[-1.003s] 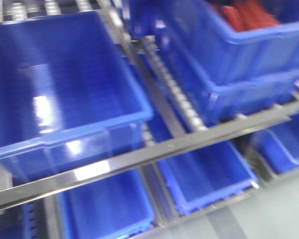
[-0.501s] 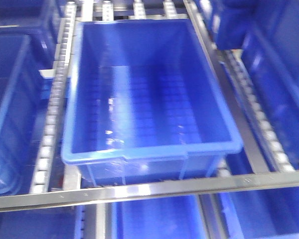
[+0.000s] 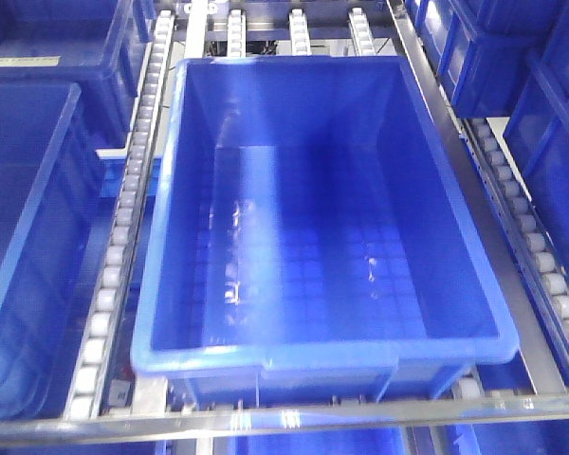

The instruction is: Pour parts from conveyor to right shelf

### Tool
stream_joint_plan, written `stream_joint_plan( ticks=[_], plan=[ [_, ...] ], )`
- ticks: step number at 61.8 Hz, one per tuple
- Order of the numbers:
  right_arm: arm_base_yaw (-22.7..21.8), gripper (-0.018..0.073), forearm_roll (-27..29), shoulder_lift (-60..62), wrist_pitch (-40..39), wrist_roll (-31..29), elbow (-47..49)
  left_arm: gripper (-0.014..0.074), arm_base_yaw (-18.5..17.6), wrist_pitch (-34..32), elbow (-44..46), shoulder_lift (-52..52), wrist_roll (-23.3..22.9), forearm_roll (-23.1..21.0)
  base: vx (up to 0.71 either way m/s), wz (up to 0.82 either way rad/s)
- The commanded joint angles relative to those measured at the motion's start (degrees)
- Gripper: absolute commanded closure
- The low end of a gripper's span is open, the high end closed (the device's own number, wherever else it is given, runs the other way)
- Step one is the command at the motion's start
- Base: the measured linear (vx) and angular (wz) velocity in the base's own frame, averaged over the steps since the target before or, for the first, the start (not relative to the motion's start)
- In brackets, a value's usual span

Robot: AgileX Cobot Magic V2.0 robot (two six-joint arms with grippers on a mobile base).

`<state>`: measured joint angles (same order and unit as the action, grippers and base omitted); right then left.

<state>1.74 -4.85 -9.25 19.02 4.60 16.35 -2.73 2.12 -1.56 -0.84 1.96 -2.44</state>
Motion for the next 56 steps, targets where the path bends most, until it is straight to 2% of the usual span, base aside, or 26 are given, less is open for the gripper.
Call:
stream_joint_plan(
  ticks=[1,56],
  plan=[
    [-0.3,0.0568,-0.4,-0.7,-4.5,-0.4,1.7,0.0602,-0.5,-4.4,-1.8,-0.6,-0.5,-0.2,0.15,-0.05],
    [-0.3,0.0568,-0.4,-0.7,-4.5,-0.4,1.7,0.0602,-0.5,-4.4,-1.8,-0.6,-0.5,-0.2,0.09,0.01]
  ],
)
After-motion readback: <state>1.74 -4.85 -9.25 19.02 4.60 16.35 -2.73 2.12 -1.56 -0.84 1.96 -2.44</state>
